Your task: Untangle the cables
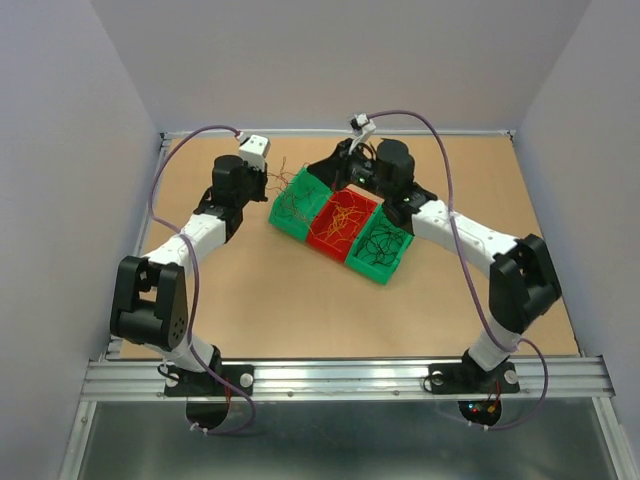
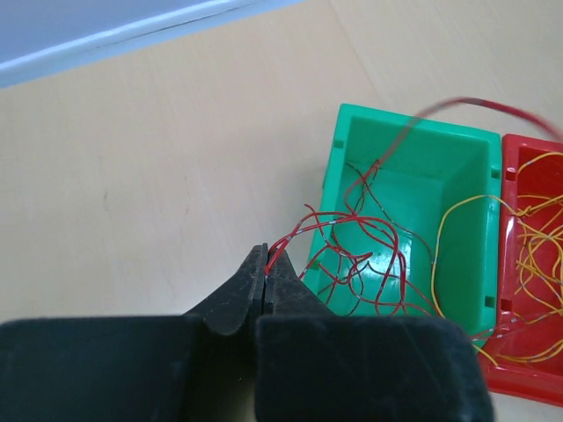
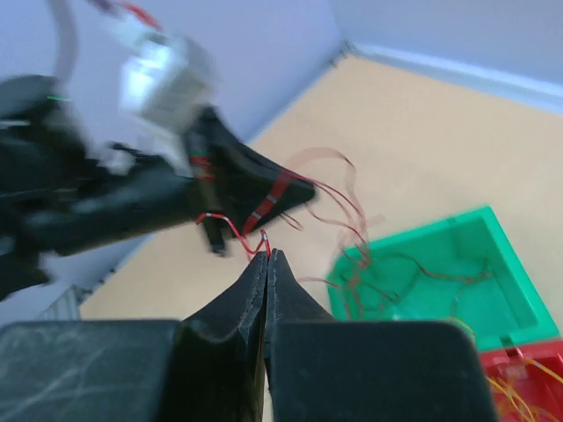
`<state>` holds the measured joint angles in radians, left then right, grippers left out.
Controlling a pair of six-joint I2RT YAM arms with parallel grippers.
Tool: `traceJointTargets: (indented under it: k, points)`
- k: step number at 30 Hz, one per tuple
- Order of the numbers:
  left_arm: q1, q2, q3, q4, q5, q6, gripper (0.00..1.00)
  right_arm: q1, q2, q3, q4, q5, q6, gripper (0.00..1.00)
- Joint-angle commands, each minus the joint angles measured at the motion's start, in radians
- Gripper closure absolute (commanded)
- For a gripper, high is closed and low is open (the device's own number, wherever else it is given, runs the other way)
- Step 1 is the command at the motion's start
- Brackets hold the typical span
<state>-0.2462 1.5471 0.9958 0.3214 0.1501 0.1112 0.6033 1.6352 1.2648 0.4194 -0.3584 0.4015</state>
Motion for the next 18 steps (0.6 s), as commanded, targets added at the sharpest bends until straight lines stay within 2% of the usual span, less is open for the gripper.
traceJointTargets:
  k: [1, 5, 12, 18]
  points:
    - [0.002, -0.091, -0.025, 0.097, -0.058, -0.004, 1.00, 0.006, 0.168, 0.163, -0.292, 0.108, -0.027, 1.00]
    - [0.004, -0.133, -0.069, 0.146, -0.038, -0.021, 1.00, 0.062, 0.294, 0.338, -0.545, 0.384, -0.058, 0.99]
    - [-0.001, -0.108, -0.072, 0.143, 0.043, -0.007, 1.00, 0.101, 0.506, 0.545, -0.669, 0.418, -0.069, 0.99]
    - [-0.036, -0.016, -0.023, 0.105, 0.048, 0.019, 1.00, 0.131, 0.690, 0.797, -0.918, 0.453, -0.127, 0.98]
